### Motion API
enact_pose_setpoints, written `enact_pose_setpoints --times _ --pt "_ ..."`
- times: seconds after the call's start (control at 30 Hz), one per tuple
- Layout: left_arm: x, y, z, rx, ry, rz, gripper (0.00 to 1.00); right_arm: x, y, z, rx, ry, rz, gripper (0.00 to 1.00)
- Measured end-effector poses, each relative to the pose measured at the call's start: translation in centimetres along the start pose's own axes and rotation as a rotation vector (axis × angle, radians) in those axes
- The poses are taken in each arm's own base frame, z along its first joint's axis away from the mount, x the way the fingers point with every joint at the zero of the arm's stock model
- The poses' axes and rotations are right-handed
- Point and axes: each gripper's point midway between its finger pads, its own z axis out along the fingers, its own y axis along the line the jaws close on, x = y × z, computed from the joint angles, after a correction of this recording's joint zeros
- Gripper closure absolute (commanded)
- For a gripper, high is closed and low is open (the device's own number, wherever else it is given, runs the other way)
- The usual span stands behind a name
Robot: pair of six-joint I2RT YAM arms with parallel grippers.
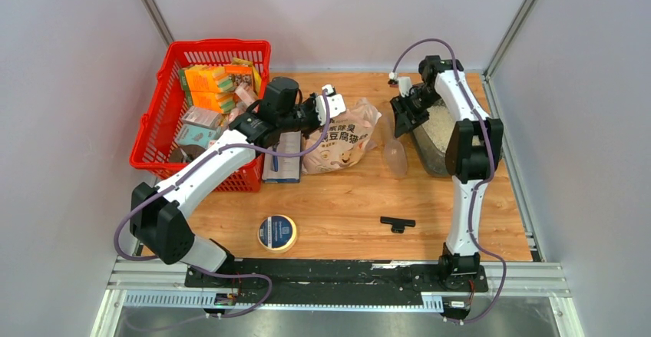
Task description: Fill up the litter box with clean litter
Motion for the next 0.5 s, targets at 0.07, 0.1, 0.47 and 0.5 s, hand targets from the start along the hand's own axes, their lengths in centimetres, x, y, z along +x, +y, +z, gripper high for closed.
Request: enact_pose_setpoints --times 0.07,0.1,0.47,0.5 --pt "0.0 0.0 0.0 0.0 0.0 0.001 1.0 0.5 -0.5 0.7 0.009 0.026 0.021 0.36" --pt "0.0 0.0 0.0 0.0 0.0 0.002 0.99 0.6 -0.7 0.8 0.013 0.033 0.03 0.32" --pt "0.0 0.0 0.0 0.001 0.0 0.011 1.0 -0.6 2.2 -3.9 0.034 -0.139 0.079 0.0" --pt "0.0 0.0 0.0 0.001 0.0 0.011 1.0 -0.9 3.0 -5.2 0.038 -0.212 0.077 0.0"
